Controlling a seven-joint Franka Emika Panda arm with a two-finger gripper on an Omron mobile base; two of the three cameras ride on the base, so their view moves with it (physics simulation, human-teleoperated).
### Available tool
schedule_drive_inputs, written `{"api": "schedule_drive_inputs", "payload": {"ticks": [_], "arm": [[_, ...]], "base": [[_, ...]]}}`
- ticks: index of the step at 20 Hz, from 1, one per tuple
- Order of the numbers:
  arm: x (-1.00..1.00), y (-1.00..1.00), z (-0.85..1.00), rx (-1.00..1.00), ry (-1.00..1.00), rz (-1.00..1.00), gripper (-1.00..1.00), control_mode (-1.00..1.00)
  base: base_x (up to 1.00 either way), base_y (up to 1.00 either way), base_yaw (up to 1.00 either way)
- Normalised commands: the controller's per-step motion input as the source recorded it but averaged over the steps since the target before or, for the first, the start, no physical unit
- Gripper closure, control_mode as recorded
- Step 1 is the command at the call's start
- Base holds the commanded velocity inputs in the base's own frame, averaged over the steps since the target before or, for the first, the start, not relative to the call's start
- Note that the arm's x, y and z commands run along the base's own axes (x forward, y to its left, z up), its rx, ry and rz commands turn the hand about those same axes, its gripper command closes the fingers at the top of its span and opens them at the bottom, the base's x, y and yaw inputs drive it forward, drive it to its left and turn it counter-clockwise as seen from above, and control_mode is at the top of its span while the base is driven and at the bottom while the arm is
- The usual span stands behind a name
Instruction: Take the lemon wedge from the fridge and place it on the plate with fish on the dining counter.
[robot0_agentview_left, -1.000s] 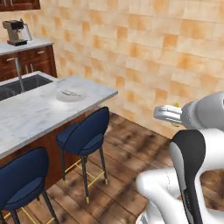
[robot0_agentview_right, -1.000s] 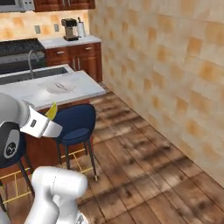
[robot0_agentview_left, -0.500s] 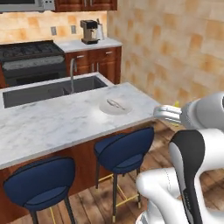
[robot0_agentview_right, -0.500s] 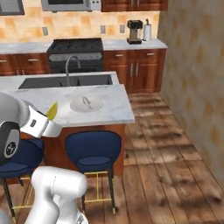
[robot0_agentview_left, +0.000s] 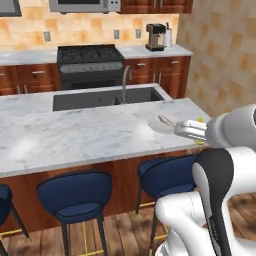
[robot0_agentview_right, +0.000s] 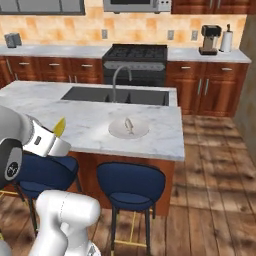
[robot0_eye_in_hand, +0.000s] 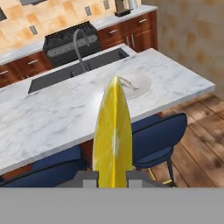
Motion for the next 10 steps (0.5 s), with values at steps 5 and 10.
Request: {"api": "schedule_drive_inputs", "payload": {"ticks": [5, 10], "arm": [[0.0, 0.0, 0.0, 0.0, 0.0, 0.0, 1.0, 1.0], [0.0, 0.0, 0.0, 0.0, 0.0, 0.0, 1.0, 1.0]], "base": [[0.0, 0.0, 0.18], [0.16, -0.15, 0.0]]}}
